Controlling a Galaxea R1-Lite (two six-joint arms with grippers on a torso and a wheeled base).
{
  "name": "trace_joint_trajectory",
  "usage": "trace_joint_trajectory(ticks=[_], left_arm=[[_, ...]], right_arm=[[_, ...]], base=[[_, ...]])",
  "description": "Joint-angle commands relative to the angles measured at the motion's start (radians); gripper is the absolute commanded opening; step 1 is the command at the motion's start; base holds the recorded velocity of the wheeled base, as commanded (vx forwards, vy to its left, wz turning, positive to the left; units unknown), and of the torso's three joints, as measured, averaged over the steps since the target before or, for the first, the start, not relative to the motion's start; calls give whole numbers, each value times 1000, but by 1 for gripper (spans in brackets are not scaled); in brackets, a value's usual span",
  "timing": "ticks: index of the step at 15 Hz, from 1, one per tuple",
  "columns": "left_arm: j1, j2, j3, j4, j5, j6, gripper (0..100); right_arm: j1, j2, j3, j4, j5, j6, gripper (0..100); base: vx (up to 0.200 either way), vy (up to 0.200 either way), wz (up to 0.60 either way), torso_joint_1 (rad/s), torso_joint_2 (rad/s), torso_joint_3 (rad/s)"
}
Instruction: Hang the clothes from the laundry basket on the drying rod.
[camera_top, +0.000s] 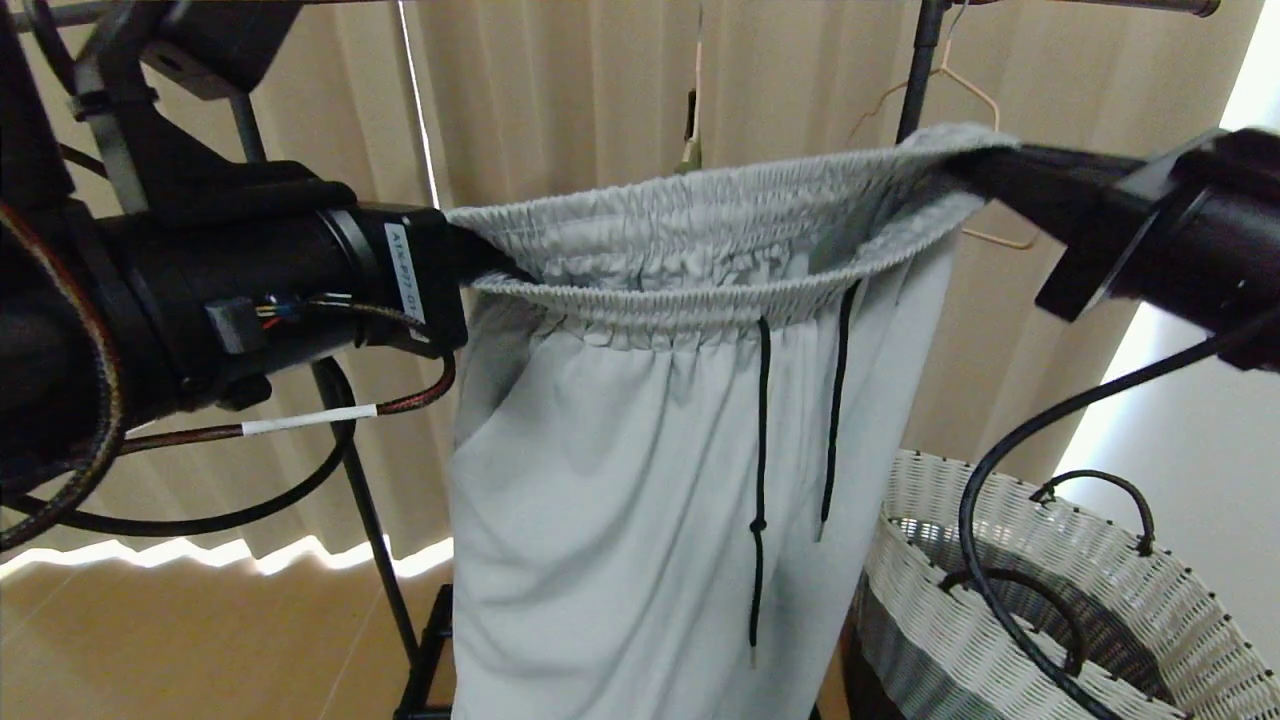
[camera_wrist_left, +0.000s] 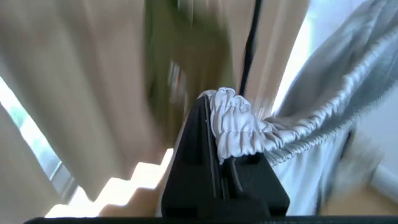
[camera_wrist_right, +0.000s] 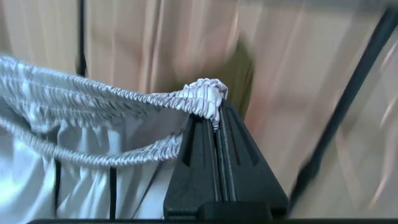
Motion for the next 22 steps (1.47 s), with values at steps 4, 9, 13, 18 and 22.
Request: trace_joint_trajectory(ticks=[4, 9, 13, 18, 22], left_arm=[[10, 8, -121, 19, 62, 7, 0], [10, 27, -140, 17, 64, 37, 0], [10, 19, -92, 17, 87, 37, 0], [10, 79, -90, -24, 116, 30, 0], [9, 223, -149, -181, 205, 32, 0]], right_arm=[[-61, -38, 53, -5, -3, 0, 0], [-80, -92, 59, -2, -1, 0, 0], [-80, -90, 48, -2, 0, 0, 0], [-80, -185, 56, 74, -3, -6, 0], [39, -360, 59, 343, 40, -2, 0]], base=[[0, 0, 0, 0, 0, 0], [0, 0, 0, 0, 0, 0], [0, 0, 0, 0, 0, 0], [0, 0, 0, 0, 0, 0], [0, 0, 0, 0, 0, 0]])
